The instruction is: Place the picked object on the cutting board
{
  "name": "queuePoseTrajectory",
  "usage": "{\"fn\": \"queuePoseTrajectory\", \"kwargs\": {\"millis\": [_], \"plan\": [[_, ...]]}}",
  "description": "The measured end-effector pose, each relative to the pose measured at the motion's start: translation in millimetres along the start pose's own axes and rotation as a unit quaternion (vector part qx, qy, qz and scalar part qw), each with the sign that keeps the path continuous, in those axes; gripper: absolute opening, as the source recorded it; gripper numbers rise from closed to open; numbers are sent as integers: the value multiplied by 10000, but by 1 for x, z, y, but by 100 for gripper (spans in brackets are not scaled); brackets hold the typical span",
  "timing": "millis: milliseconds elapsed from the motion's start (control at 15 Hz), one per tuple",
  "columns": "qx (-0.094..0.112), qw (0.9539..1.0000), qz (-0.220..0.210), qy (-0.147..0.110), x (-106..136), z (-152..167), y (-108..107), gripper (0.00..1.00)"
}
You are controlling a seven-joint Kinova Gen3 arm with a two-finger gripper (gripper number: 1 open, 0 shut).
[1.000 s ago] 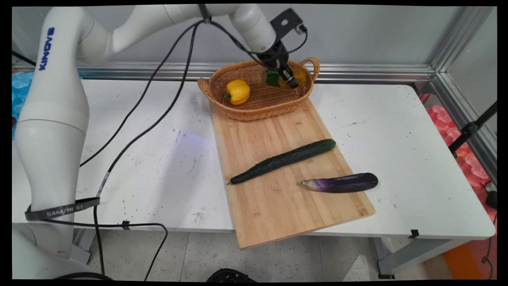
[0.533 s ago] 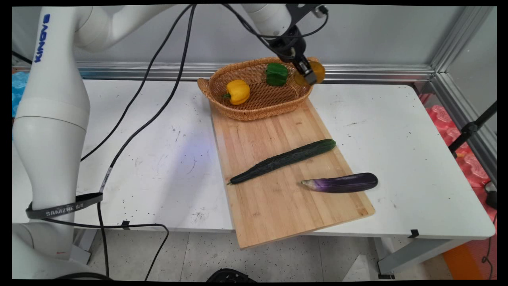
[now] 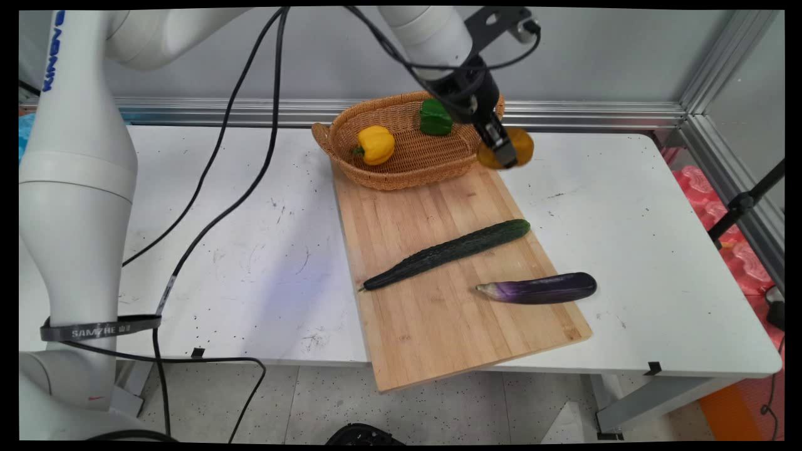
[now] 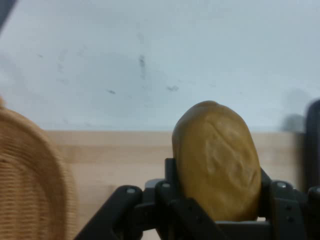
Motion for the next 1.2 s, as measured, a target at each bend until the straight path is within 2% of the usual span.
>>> {"fn": "queuePoseTrajectory", "kwargs": {"millis": [267,533,1200], "plan": [[-196,9997,50,-104,-18,1,30,0],[-265,9993,168,-221,-45,7,52,0],[-356,9962,678,-427,-118,29,85,0]]}}
